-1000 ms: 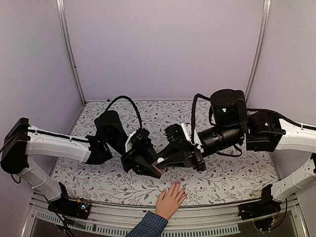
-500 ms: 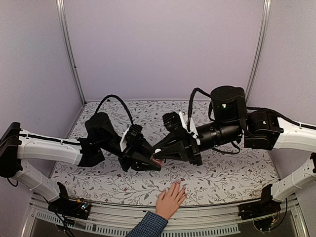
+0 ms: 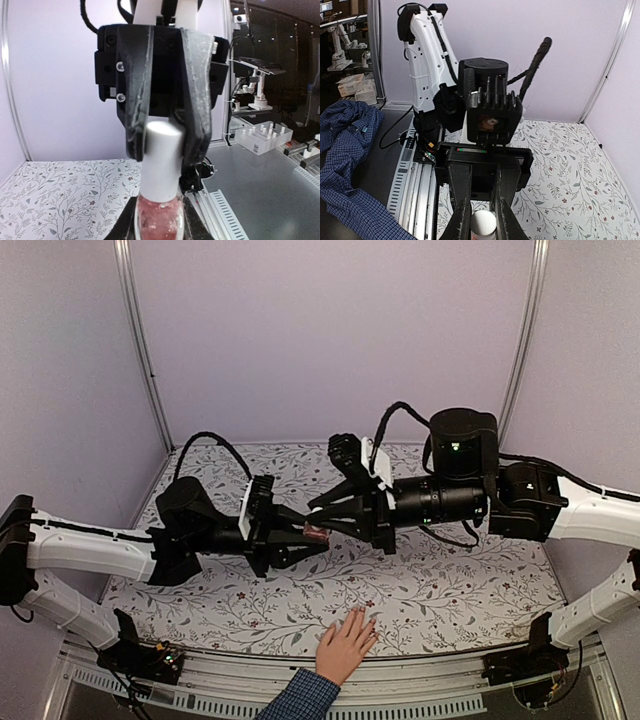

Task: Paint the nails
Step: Screw the nail polish bottle.

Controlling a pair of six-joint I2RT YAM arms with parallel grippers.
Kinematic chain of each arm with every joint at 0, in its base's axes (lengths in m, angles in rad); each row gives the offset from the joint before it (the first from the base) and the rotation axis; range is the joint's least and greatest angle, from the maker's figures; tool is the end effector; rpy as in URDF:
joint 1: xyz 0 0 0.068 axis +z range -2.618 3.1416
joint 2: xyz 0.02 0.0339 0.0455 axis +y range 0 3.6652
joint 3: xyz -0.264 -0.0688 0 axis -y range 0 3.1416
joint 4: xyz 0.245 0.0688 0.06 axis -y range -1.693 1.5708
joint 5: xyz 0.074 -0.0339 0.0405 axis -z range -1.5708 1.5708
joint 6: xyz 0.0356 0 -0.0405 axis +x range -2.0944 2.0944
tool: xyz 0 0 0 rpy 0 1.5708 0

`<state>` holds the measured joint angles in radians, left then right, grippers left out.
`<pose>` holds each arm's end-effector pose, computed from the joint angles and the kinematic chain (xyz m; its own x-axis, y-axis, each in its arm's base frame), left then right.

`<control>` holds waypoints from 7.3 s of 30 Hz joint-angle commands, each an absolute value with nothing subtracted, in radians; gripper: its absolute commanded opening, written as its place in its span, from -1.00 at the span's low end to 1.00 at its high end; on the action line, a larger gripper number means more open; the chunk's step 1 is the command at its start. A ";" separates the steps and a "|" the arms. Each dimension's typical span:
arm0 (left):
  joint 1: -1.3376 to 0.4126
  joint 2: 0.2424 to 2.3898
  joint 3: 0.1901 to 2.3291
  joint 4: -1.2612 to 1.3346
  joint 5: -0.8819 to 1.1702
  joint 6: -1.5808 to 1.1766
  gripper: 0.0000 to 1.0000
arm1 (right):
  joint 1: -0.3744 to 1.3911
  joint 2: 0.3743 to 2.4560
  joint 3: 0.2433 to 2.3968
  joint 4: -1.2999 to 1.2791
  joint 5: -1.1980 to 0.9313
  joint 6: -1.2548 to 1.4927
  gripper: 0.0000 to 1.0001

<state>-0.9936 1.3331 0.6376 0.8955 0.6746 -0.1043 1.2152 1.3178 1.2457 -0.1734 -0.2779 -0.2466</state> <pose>0.1364 -0.2503 0.2794 0.0049 -0.1565 -0.9877 0.9944 -0.1037 0.0214 0.0979 0.2918 0.3850 0.1606 -0.2418 -0.9569 -0.9847 0.0271 -0.1721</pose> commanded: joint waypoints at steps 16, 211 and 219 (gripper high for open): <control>-0.984 1.361 0.633 1.113 0.126 -0.049 -1.00 | 1.198 1.424 1.204 -0.180 0.076 0.044 -1.00; -1.010 1.525 0.836 0.993 1.238 -0.247 -1.00 | 1.181 1.192 1.149 -0.175 -0.643 -0.350 0.07; -1.016 1.568 0.860 1.054 1.288 -0.317 -1.00 | 1.205 1.245 1.187 -0.210 -0.653 -0.388 -0.07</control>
<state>-1.0046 1.5452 0.8322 0.9848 1.2388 -0.2615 1.1919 1.2270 1.1469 -0.1864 -0.6243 -0.3595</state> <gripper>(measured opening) 0.224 0.478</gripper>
